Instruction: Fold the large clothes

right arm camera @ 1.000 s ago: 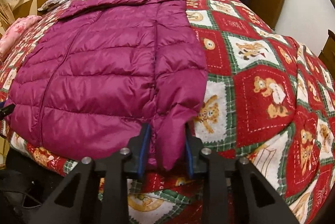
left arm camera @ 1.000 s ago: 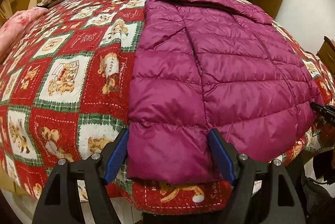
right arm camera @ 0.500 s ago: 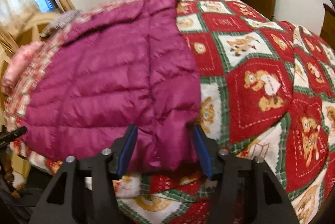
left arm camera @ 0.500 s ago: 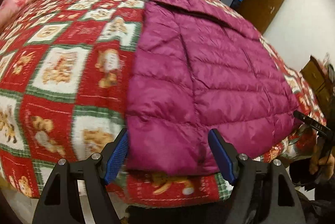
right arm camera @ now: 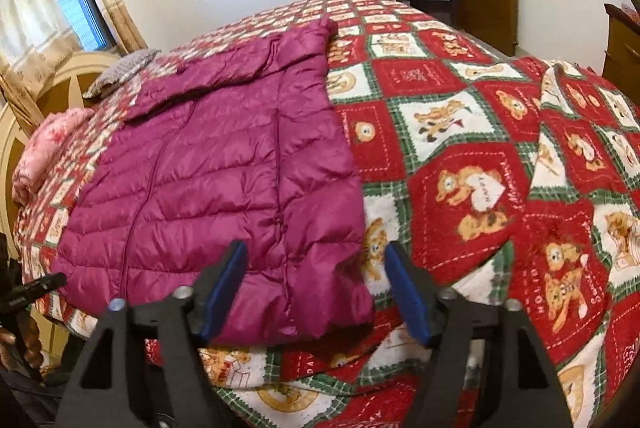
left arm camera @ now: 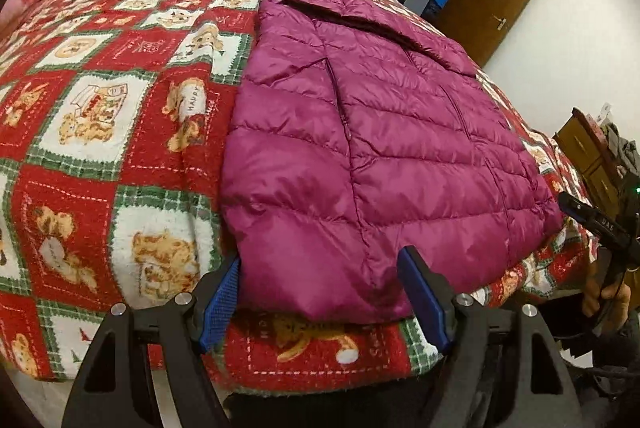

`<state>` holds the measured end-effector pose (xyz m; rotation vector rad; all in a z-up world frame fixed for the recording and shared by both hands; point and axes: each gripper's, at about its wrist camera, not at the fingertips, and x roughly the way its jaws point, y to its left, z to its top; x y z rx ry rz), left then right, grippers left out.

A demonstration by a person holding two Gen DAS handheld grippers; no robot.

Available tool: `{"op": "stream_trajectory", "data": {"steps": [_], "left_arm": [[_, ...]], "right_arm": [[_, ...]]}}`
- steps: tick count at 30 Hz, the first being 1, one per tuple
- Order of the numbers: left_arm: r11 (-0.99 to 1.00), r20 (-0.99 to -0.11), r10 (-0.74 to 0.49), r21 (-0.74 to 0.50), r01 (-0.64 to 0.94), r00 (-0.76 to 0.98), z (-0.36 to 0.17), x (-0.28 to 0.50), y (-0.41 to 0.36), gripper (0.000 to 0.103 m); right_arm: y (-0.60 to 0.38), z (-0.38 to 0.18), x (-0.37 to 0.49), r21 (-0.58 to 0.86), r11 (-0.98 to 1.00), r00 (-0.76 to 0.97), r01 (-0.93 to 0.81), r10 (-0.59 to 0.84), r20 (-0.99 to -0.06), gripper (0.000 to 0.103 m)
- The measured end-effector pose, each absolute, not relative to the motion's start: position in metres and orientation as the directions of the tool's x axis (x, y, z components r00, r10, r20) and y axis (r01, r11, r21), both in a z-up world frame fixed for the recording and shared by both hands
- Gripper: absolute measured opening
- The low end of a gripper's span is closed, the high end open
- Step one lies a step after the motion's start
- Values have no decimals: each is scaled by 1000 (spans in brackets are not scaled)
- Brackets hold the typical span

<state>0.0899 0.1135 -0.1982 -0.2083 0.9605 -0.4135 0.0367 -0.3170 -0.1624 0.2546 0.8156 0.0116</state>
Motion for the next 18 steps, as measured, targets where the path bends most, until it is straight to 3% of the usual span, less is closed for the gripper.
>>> {"op": "stream_trajectory", "data": {"steps": [2, 3, 4, 10, 14, 15, 17, 18], "left_arm": [[878, -722, -478, -407, 252, 501, -196, 90, 118, 69], [858, -703, -512, -443, 259, 493, -194, 90, 120, 48], [848, -699, -529, -462, 261, 481, -194, 91, 121, 38], [878, -737, -478, -400, 262, 478, -200, 94, 112, 41], [863, -735, -503, -403, 305, 454, -201, 95, 103, 62], [863, -735, -503, -399, 309, 456, -202, 94, 102, 66], [876, -740, -477, -360, 320, 473, -203, 92, 96, 67], [879, -739, -472, -349, 326, 481, -203, 91, 95, 66]], "right_arm": [[-318, -162, 37, 227, 970, 686, 90, 104, -720, 76], [-319, -163, 38, 226, 970, 682, 92, 104, -724, 76], [-318, -164, 38, 228, 969, 679, 91, 107, -726, 76], [-308, -174, 43, 222, 973, 647, 59, 132, -751, 76], [-291, -183, 50, 127, 991, 615, 38, 77, -785, 74], [-287, -186, 52, 84, 996, 608, 33, 46, -793, 71], [-280, -194, 55, 50, 999, 572, 1, 40, -819, 38], [-280, -199, 57, 57, 998, 552, -1, 48, -832, 37]]}}
